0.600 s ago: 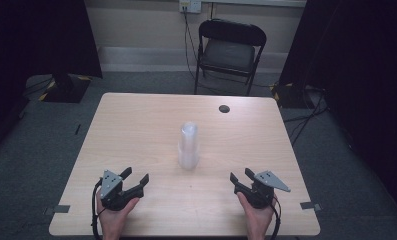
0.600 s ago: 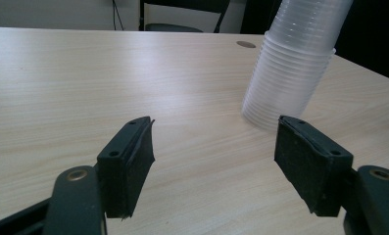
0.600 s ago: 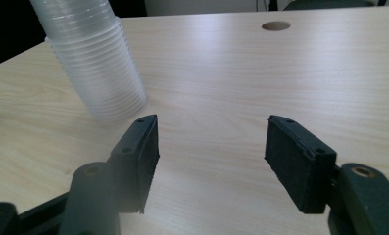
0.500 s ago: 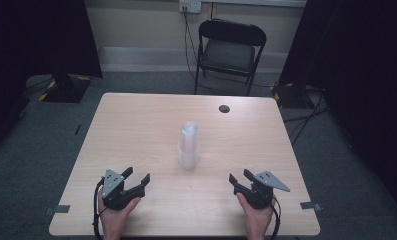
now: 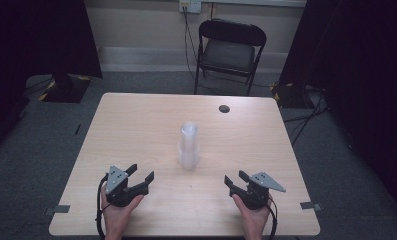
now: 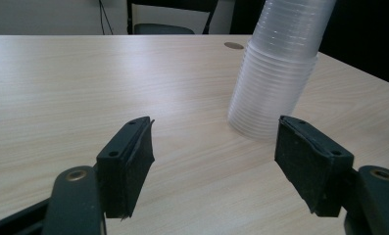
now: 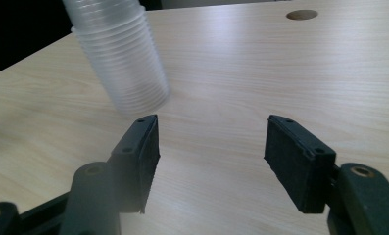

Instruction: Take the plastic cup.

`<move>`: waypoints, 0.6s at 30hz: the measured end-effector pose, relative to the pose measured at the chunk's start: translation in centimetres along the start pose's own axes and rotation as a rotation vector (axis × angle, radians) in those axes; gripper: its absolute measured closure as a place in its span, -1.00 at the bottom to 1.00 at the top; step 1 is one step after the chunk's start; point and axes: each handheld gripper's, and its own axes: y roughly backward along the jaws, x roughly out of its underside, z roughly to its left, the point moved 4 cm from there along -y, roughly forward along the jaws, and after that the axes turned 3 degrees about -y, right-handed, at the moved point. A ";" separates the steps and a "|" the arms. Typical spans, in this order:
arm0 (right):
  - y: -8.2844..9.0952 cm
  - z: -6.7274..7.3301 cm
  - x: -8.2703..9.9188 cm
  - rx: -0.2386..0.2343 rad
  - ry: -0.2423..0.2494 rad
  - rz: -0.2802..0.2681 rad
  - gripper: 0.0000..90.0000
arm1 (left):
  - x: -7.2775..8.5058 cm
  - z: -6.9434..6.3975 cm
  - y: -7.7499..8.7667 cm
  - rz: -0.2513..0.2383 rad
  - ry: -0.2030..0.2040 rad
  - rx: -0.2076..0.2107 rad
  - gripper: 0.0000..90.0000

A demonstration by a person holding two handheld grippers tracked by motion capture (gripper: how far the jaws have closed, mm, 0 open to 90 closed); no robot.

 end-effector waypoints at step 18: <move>0.3 2.2 0.6 -0.079 0.011 0.006 -0.18 | -2.3 -1.4 -1.4 -0.006 -0.063 0.035 -0.40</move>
